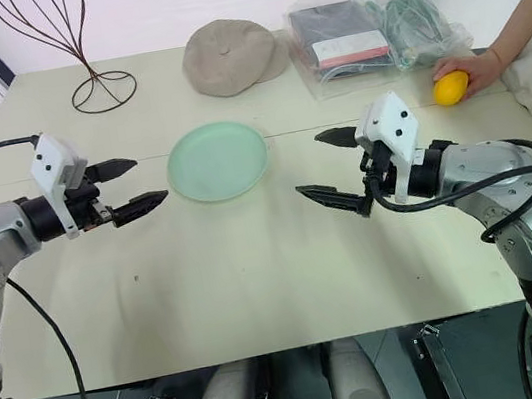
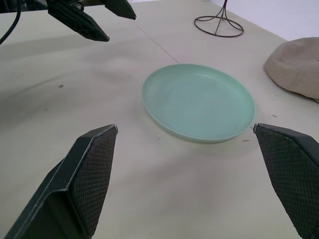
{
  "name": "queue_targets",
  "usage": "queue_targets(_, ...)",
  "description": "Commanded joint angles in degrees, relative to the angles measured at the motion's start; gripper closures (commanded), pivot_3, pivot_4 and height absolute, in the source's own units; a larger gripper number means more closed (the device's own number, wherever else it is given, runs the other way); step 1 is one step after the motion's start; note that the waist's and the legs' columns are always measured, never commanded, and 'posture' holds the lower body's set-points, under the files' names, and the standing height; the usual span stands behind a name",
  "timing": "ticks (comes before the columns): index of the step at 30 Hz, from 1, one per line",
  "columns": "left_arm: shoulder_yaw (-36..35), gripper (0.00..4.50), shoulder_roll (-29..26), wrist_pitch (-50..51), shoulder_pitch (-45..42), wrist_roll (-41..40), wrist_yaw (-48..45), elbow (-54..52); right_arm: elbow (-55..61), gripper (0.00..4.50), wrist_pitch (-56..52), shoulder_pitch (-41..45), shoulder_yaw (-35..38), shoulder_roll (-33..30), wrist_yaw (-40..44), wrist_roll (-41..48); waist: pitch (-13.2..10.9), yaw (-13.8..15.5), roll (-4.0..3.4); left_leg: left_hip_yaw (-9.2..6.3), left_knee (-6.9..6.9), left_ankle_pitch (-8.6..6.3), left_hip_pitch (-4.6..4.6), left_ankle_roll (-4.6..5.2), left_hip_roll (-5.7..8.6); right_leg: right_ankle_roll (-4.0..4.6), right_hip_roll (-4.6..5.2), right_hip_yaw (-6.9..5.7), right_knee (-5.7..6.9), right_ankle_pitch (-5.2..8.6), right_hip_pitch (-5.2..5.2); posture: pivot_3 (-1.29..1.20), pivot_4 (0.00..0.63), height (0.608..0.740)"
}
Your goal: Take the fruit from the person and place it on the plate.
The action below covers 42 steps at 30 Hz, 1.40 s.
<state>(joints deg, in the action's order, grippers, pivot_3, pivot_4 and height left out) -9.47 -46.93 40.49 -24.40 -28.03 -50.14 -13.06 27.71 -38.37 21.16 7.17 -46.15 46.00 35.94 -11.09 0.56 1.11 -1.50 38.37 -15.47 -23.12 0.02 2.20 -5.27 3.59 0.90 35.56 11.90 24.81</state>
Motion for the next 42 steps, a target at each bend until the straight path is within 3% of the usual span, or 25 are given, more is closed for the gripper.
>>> queue_targets(1,-1.95,0.04,-0.87,-0.57,0.24,-0.73,0.27,-1.75,0.51,0.0,1.45,1.48,0.48,0.06,0.31,-0.17,0.0,0.0,0.0,0.0,0.0,0.0,0.0,0.0,0.0,0.0,0.0,0.0,0.0,0.0,0.0,0.0,0.15,0.74)
queue_targets(42,-0.95,0.04,0.34,-0.93,-1.46,-1.46,1.37,-0.95,0.84,0.0,1.1,1.09,1.16,0.01,0.3,-0.57,0.0,0.01,0.0,0.0,-0.01,0.0,0.0,0.0,0.0,0.01,0.0,0.0,-0.02,0.0,0.0,0.0,0.15,0.74)
